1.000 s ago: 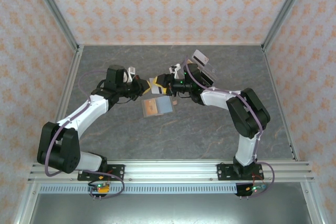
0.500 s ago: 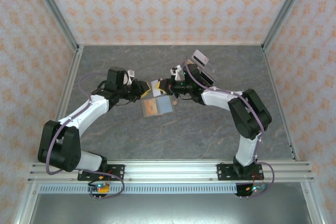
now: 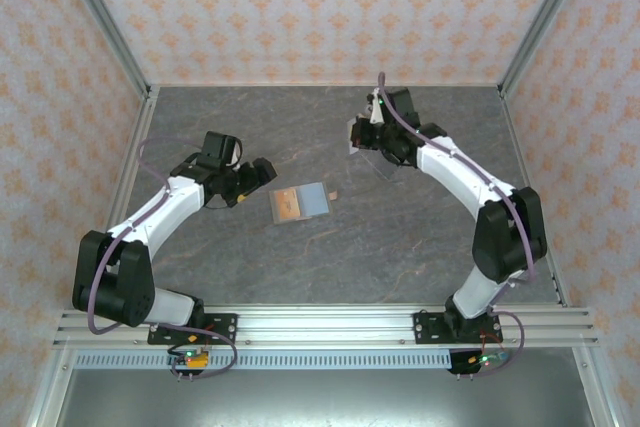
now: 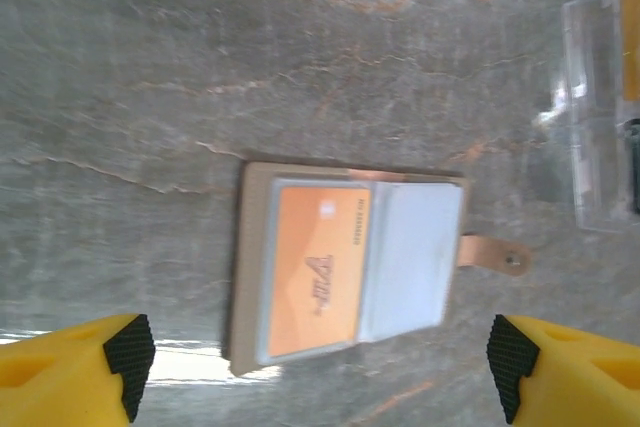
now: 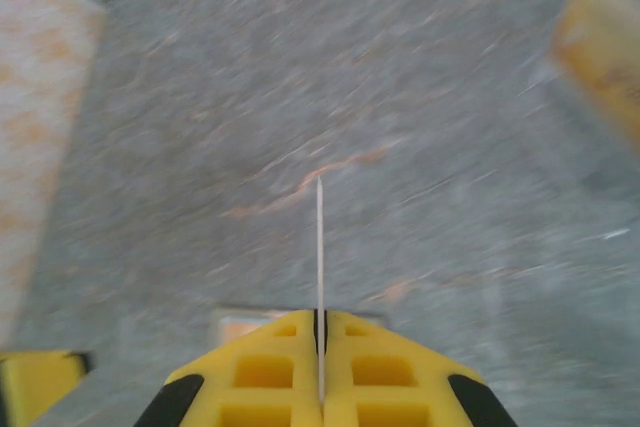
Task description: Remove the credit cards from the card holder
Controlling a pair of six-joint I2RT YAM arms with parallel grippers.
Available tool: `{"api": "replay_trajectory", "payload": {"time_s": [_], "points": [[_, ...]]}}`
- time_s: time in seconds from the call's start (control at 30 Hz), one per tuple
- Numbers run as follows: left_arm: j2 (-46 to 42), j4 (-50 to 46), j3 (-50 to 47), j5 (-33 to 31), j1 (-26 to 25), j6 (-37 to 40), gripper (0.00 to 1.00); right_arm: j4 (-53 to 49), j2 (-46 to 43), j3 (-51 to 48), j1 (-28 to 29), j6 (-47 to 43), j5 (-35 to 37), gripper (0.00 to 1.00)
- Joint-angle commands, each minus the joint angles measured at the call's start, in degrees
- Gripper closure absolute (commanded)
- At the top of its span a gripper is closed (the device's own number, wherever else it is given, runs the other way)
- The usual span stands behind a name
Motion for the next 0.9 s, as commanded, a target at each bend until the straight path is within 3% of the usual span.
{"api": "replay_trajectory", "payload": {"time_s": [0.0,0.27,0.6,0.87], "points": [[-0.7,-4.5,2.3,-5.3,0.5,4.8,0.09,-8.0,1.0,5.0,-1.7,-11.8,10.0,1.00],[-0.9,-7.3,3.2,-8.2,0.6,6.0,0.06,-12.6,9.3,18.8,-5.5,-23.3,11.1,1.00],[-1.4,-9.1,3.9,-9.7,0.8,6.2,0.05,-21.8,25.3,38.8,-5.8,-36.5,14.1,1.00],[-1.8,-9.2,3.2,-9.0,0.9,6.5,0.04,-27.5,32.4,47.9,-6.3,-44.7,14.9,1.00]]}}
